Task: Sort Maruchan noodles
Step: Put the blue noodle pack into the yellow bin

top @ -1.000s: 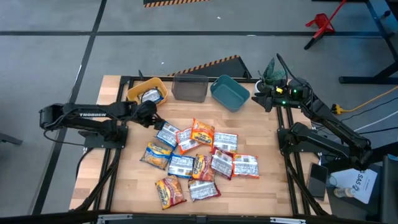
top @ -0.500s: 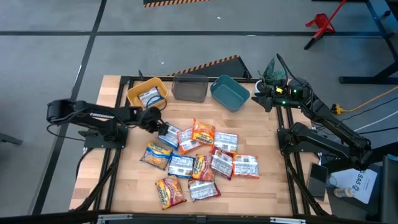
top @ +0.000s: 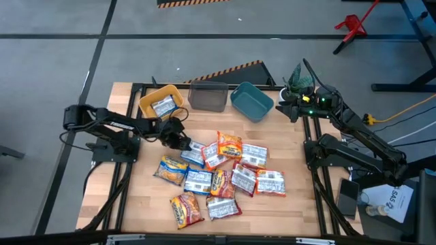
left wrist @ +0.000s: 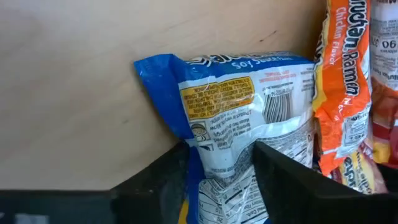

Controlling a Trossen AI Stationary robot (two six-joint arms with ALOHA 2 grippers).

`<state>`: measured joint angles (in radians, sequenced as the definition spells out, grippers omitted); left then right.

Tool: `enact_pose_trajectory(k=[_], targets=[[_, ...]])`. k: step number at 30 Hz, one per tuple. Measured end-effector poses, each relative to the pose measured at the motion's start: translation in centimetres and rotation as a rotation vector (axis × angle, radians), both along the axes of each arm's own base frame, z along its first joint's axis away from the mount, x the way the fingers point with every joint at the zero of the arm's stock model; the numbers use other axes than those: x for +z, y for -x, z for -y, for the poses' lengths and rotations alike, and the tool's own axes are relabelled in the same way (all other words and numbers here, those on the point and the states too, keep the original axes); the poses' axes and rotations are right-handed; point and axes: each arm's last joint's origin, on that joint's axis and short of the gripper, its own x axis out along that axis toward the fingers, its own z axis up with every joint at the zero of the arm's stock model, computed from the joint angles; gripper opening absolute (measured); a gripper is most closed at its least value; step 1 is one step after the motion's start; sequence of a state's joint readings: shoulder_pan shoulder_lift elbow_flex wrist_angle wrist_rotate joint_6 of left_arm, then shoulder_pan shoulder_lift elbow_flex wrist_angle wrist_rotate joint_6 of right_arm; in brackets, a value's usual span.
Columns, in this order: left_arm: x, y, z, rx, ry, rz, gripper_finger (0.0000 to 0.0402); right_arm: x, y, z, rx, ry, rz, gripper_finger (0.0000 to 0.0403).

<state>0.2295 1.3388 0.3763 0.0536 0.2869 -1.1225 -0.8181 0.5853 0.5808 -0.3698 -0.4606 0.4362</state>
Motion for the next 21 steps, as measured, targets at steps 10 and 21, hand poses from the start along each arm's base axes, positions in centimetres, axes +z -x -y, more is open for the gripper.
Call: enact_pose_trajectory(k=[10,21], targets=[[0.8,-0.1,0.1,0.038,0.063,0.051,0.0097,0.0,0.0,0.0,0.000,0.001,0.000,0.0234],[2.4,0.1,0.1,0.086,0.104,0.137,0.0041,0.0,0.0,0.0,0.005,0.015,-0.005,0.0234]])
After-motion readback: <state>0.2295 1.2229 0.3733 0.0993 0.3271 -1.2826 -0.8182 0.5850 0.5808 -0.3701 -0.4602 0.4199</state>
